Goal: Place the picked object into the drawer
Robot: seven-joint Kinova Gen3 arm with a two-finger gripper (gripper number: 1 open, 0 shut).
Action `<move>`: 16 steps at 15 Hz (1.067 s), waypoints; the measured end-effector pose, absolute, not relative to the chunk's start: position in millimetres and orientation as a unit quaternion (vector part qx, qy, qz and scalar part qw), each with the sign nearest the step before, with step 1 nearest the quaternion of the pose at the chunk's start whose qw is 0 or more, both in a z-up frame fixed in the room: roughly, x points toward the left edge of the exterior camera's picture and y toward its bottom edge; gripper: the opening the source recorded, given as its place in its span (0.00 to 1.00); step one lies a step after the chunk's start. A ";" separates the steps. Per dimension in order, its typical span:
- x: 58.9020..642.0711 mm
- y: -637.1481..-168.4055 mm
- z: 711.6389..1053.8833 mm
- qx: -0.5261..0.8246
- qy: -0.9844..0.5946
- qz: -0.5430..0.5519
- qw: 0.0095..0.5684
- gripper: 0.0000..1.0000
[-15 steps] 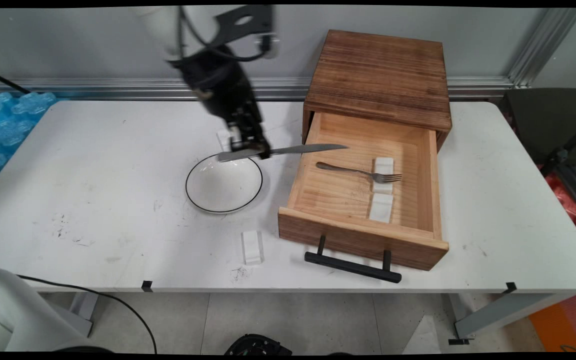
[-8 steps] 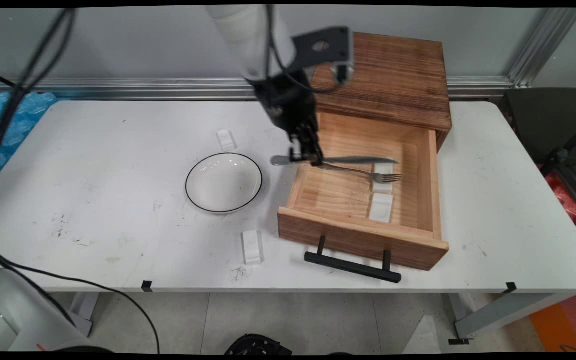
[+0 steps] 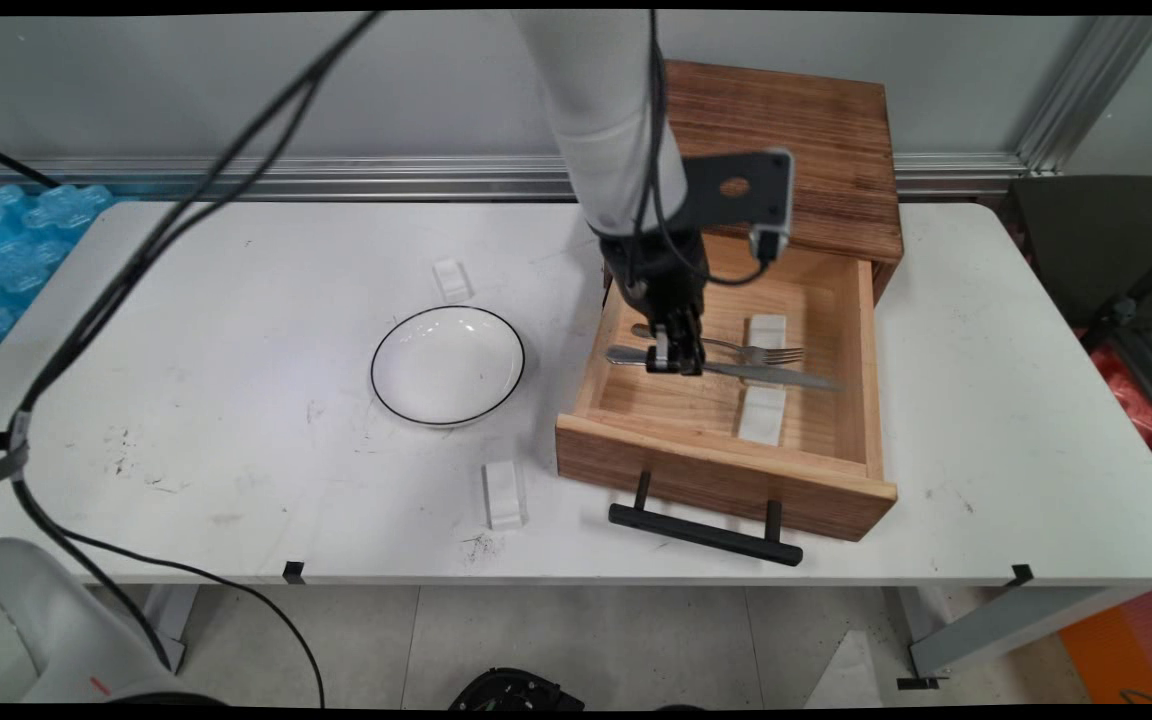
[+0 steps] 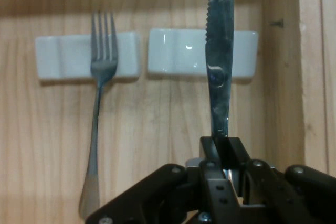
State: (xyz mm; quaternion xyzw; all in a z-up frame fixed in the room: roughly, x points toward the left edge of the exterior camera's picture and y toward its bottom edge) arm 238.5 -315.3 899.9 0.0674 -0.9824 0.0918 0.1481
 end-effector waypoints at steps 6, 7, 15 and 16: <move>220.5 -328.8 860.0 0.053 -0.985 0.089 0.136 0.00; 218.9 -330.7 853.6 0.054 -0.986 0.088 0.135 0.00; 211.4 -343.3 820.4 0.069 -0.985 0.082 0.138 0.00; 211.3 -344.1 818.8 0.070 -0.984 0.082 0.138 0.00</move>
